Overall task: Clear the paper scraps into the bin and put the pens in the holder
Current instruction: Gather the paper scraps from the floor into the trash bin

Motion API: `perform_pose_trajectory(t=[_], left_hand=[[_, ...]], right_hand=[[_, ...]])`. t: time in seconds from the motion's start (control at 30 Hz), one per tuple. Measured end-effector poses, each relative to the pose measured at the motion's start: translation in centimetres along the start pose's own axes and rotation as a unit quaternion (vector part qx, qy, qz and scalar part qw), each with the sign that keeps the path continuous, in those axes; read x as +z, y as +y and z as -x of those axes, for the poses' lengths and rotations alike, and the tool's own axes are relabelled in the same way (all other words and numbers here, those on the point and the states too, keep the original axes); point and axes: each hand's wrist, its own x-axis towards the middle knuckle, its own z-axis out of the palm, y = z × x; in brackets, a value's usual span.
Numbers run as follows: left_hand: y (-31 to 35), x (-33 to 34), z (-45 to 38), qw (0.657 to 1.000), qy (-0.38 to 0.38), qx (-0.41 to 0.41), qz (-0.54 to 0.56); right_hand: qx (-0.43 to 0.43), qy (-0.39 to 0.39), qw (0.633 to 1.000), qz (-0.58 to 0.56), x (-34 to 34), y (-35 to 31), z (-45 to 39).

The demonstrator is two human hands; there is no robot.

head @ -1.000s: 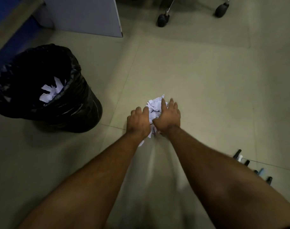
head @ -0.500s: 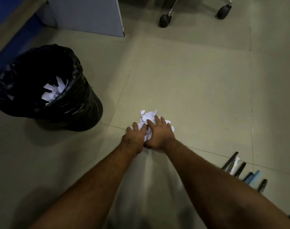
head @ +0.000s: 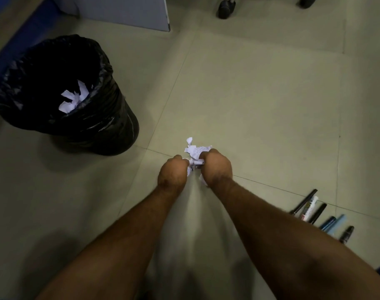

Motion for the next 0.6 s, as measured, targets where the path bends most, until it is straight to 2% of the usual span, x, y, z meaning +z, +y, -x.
perform_pose_trajectory(t=[0.03, 0.13, 0.23, 0.3, 0.4, 0.53, 0.6], left_hand=[[0.3, -0.2, 0.2, 0.999, 0.013, -0.030, 0.017], [0.9, -1.1, 0.5, 0.991, 0.029, -0.110, 0.066], [1.3, -2.5, 0.5, 0.976, 0.035, -0.165, 0.140], [1.7, -4.1, 0.7, 0.966, 0.054, -0.175, 0.182], [2.5, -6.8, 1.2, 0.955, 0.081, -0.175, 0.225], [2.8, -10.8, 1.2, 0.948, 0.120, -0.150, 0.252], [2.4, -13.8, 1.2, 0.943, 0.150, -0.124, 0.269]], right_hand=[[-0.003, -0.029, 0.999, -0.016, -0.6, -0.2, -0.1], [0.066, 0.054, 0.991, -0.104, -0.5, -0.3, 0.5], [0.147, 0.094, 0.960, -0.218, -0.1, -0.7, 1.3], [0.191, 0.117, 0.932, -0.284, -1.0, -1.2, 1.4], [0.207, 0.159, 0.899, -0.352, -2.5, -2.5, 2.1], [0.188, 0.212, 0.859, -0.426, -5.7, -5.8, 1.7], [0.170, 0.225, 0.852, -0.442, -7.7, -7.8, 1.1]])
